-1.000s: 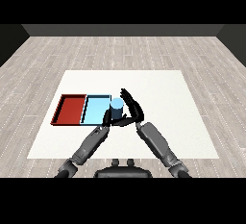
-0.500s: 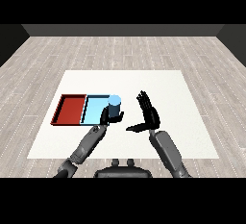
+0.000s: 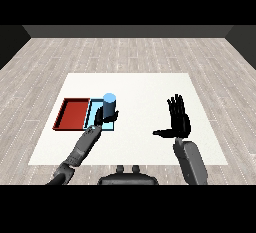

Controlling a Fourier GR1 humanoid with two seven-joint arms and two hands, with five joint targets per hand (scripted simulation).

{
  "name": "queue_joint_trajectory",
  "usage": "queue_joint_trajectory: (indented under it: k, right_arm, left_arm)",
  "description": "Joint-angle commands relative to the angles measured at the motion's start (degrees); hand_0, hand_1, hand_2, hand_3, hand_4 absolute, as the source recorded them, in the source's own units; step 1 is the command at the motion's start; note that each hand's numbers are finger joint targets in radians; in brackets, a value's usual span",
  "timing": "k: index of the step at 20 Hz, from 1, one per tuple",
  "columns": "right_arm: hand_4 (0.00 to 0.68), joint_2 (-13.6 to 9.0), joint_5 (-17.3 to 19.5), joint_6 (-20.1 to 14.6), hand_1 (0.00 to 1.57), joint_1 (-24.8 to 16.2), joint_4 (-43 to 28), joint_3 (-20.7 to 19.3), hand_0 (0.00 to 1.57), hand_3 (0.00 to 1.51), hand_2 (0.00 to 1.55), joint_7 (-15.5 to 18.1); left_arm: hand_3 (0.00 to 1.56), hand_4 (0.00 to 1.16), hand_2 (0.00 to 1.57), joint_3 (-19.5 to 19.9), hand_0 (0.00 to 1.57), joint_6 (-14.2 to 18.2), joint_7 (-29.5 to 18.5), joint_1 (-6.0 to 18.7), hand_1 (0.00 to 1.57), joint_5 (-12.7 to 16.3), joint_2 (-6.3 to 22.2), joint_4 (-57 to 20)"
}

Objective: Pick the blue can and put it in the blue box

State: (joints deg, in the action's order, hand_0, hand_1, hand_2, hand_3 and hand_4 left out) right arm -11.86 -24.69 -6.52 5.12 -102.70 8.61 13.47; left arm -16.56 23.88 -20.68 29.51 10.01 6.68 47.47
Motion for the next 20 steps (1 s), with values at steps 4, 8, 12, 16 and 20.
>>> queue_joint_trajectory:
  k: [4,8,12,16,20]
  right_arm:
    - [0.000,-2.03,-0.61,0.20,0.00,-4.53,-3.22,-3.37,0.00,0.00,0.00,-1.25]
    - [0.000,0.00,0.11,0.77,0.00,-0.69,3.80,-4.25,0.00,0.00,0.00,0.97]
    - [0.000,0.32,0.80,1.80,0.00,-2.52,6.58,-5.04,0.00,0.00,0.00,3.59]
    - [0.000,1.01,-0.62,2.83,0.00,-1.45,8.05,-5.55,0.00,0.00,0.00,3.02]
    - [0.000,2.55,0.99,2.48,0.00,1.29,13.38,-5.06,0.00,0.00,0.00,4.52]
  left_arm:
    - [1.50,1.09,1.57,8.45,1.57,-2.44,3.51,5.13,1.57,2.02,6.81,-12.97]
    - [1.52,1.07,1.57,10.00,1.57,-3.47,7.06,8.54,1.57,0.84,9.86,-19.33]
    - [1.49,1.05,1.57,9.82,1.57,-0.41,7.39,11.95,1.57,-1.63,6.94,-30.18]
    - [1.41,0.97,1.54,9.60,1.57,-0.09,11.30,16.77,1.57,-3.80,7.90,-37.90]
    - [1.19,0.94,1.47,8.38,1.57,-0.29,11.21,14.97,1.57,-5.65,6.14,-42.41]
